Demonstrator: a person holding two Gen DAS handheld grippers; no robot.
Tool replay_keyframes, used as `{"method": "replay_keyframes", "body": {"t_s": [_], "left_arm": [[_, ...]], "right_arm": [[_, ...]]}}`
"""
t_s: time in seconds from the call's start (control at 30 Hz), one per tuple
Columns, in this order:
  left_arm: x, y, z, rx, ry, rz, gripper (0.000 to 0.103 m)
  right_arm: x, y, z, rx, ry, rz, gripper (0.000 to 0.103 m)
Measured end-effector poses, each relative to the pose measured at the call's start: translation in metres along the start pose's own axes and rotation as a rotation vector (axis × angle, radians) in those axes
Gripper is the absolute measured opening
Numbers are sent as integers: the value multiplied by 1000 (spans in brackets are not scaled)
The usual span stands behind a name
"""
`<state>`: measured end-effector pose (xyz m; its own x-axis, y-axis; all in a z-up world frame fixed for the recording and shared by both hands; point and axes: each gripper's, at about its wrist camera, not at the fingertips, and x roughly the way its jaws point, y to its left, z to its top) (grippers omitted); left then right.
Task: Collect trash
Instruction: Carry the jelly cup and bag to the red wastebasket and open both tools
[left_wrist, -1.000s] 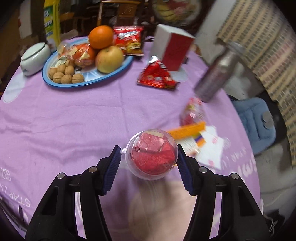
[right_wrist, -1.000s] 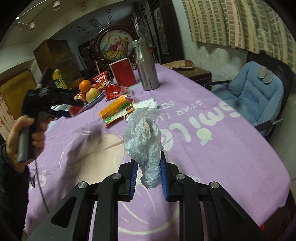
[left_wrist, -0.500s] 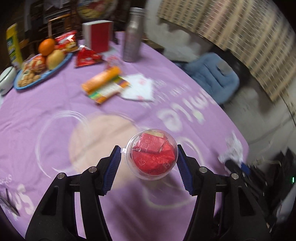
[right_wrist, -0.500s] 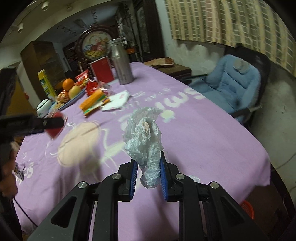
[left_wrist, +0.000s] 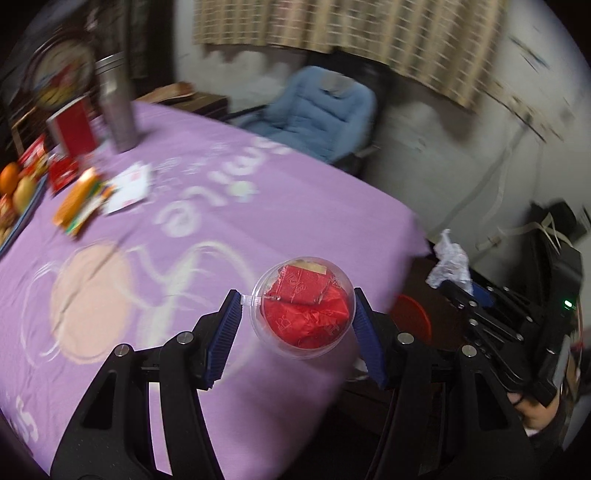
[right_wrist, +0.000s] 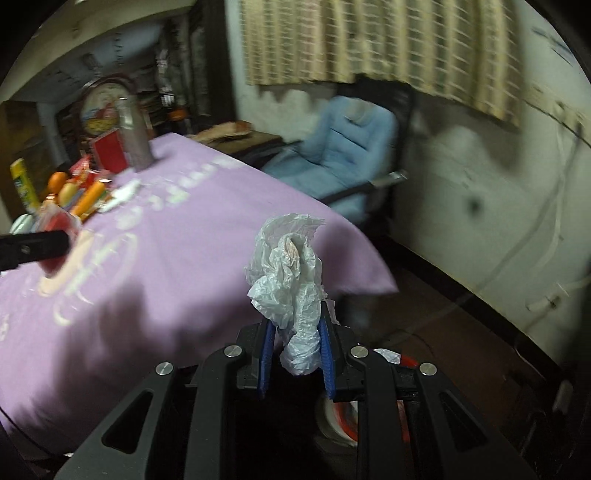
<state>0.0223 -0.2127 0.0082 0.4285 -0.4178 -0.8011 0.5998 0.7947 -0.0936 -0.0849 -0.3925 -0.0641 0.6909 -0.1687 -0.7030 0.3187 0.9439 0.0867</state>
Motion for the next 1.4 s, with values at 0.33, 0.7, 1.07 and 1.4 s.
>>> {"method": "replay_keyframes", "body": {"t_s": [0.33, 0.7, 1.07, 1.4], "left_arm": [[76, -115, -31, 237, 137, -163, 59], [242, -204, -85, 352, 407, -234, 59], [374, -203, -111, 201, 671, -217, 59], [371, -196, -97, 142, 666, -212, 88]], "right_arm": [[59, -101, -77, 193, 197, -77, 22], [165, -194, -164, 491, 431, -54, 22], [217, -243, -201, 804, 491, 6, 41], [211, -242, -187, 784, 452, -10, 52]]}}
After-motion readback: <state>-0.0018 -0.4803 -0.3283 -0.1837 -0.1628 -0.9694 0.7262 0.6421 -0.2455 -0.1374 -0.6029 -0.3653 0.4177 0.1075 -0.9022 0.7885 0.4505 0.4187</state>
